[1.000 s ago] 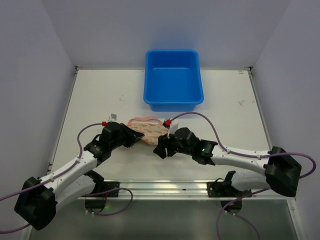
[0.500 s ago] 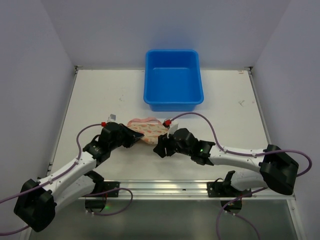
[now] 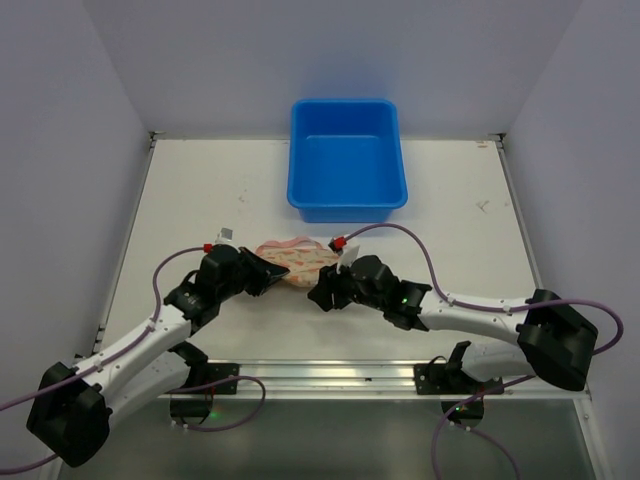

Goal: Unzip the laundry bag and remove the bra

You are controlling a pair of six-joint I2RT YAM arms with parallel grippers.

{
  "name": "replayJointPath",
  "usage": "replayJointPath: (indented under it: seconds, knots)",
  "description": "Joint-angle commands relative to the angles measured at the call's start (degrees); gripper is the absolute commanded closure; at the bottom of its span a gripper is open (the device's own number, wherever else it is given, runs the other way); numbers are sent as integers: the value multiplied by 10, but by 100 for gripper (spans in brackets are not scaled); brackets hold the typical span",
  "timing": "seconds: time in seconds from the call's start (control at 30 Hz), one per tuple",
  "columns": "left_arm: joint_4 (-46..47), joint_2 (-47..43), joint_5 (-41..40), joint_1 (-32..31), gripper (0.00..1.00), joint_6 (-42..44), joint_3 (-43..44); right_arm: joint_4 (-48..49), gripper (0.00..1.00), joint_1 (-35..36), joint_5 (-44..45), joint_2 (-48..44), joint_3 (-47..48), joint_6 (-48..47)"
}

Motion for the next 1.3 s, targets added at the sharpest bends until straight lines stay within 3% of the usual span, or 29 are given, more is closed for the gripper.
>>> replayJointPath:
  seconds: [0.0,0.17,0.3,0.5,0.8,0.97,1.27]
  knots:
    - [18,-17,30,-2,94,-2,3,47,52,-4,4,-14,-5,-11]
    - [5,-30,22,-3,94,3,-2,44,63,-10,8,-27,-11,-20]
    - [-9,-37,13,-2,94,8,-7,27,82,-15,9,-41,-12,-34]
    - [-14,-40,4,-2,94,17,-9,-15,100,-24,-8,-74,-8,-58]
    - [-12,-35,2,2,94,31,-8,-122,99,-27,-16,-92,31,-106]
    - [-10,-29,5,2,94,32,-1,-119,75,-27,-47,-99,29,-101]
    - [-4,-9,6,2,94,31,21,-90,62,-25,-113,-45,52,-81]
